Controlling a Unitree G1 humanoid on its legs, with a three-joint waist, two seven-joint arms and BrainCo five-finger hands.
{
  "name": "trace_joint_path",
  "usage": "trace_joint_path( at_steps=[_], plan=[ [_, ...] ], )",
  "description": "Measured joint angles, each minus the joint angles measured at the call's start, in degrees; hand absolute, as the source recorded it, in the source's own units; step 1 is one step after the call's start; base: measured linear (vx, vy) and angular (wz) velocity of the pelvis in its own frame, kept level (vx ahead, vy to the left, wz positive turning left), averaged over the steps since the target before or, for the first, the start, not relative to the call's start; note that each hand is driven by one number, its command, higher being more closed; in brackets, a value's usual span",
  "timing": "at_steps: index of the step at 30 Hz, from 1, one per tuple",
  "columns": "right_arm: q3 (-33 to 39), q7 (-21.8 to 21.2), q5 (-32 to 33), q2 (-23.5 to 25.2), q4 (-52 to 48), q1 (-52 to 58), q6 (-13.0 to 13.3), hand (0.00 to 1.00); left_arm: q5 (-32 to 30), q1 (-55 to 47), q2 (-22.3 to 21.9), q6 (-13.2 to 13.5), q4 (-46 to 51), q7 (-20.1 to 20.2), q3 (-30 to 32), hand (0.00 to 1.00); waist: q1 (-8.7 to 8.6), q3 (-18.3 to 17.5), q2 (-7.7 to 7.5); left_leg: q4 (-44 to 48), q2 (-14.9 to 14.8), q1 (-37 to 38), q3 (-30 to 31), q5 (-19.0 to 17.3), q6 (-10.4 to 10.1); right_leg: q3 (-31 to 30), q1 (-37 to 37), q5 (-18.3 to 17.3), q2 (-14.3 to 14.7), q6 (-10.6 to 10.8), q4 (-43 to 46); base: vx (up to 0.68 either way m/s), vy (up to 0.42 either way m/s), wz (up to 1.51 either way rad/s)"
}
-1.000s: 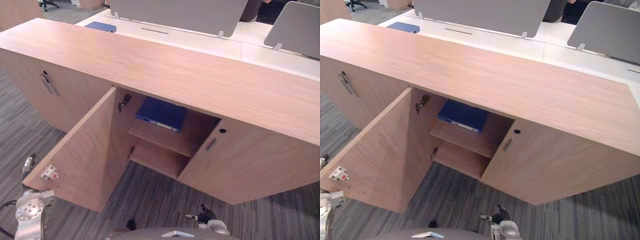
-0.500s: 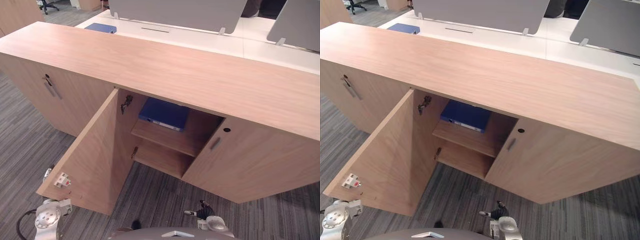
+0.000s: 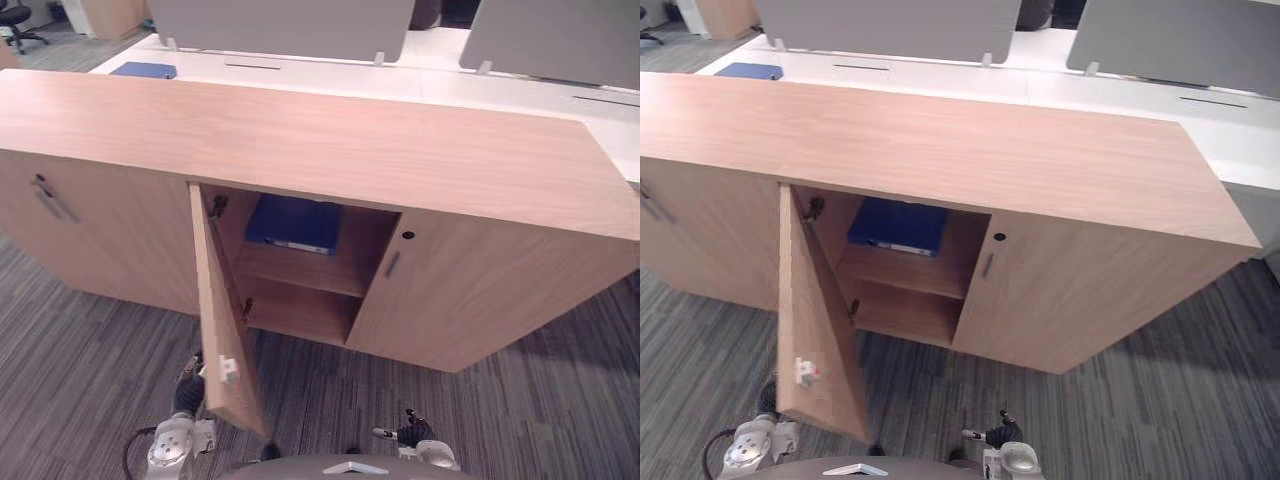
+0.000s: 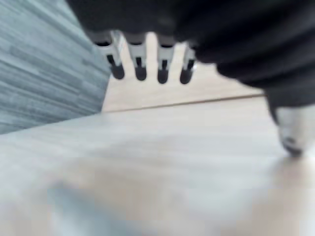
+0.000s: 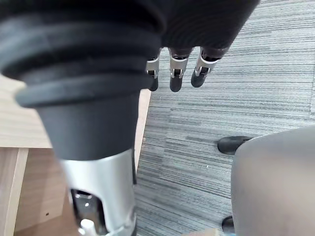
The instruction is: Walk over to the cabinet, pick up the folder, carry it to the office cabinet, place the folder inside the office cabinet, then close the office cabinet door
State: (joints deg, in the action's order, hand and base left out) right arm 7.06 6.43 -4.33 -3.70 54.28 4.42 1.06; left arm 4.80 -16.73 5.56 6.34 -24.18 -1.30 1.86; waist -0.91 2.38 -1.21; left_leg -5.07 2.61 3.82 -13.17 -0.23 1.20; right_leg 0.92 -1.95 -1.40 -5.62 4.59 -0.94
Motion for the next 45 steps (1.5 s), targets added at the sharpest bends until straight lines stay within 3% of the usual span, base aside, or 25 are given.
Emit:
trace_joint_path(
  at_steps=[4, 11, 21, 34, 45],
  plan=[
    [-0.01, 0.07, 0.00, 0.10, -0.06, 0.28, 0.00, 0.00, 0.06, 1.98, -0.02, -0.11, -0.01, 0.29, -2.88, 0.00, -0.91, -0.39, 0.37, 0.29, 0.02, 0.38, -1.37, -0.22, 0.26, -0.84, -0.69, 1.10, 0.07, 0.63, -1.81, 0.11, -0.006, -0.18],
    [-0.15, 0.36, 0.05, 1.29, -0.16, 0.18, 0.12, 0.00, 0.49, 8.75, -0.23, -0.19, -0.41, -0.63, -11.16, 0.00, -1.82, -0.41, 0.77, 0.36, -1.13, 1.32, -2.80, -0.39, -0.03, -1.69, -1.03, 2.28, 1.31, -0.57, -2.19, 0.01, -0.052, -0.14],
    [-0.15, 1.79, 0.05, 1.17, -1.61, 0.23, 0.30, 0.00, 1.18, 14.40, 0.13, -0.21, -1.60, -4.16, -14.42, 0.00, -4.03, -0.33, 1.00, -0.01, -1.50, 0.48, -6.07, -0.34, -0.56, -4.74, 2.14, 3.06, 1.73, -0.77, -1.75, -0.13, -0.040, -0.20],
    [0.47, 2.32, 0.63, 1.18, -0.12, -0.18, -0.05, 0.00, 0.54, 13.61, 2.42, -0.19, -2.30, -4.33, -10.21, 0.00, -3.83, -1.25, 0.37, 0.11, -1.43, 0.31, -6.40, -0.90, -0.38, -3.89, 1.40, 3.63, 1.60, 0.03, -3.18, 0.02, -0.019, -0.02],
    [0.34, 2.32, 0.59, 1.02, 3.11, -1.50, -0.17, 0.00, -1.70, 10.18, 2.87, -1.23, -18.50, -3.26, -5.35, 0.00, -2.37, -1.24, 0.34, 0.01, -1.66, 0.77, -3.61, -0.44, -0.19, -0.28, 0.25, 3.54, 1.77, -0.21, -2.38, -0.04, -0.055, 0.11]
  ],
)
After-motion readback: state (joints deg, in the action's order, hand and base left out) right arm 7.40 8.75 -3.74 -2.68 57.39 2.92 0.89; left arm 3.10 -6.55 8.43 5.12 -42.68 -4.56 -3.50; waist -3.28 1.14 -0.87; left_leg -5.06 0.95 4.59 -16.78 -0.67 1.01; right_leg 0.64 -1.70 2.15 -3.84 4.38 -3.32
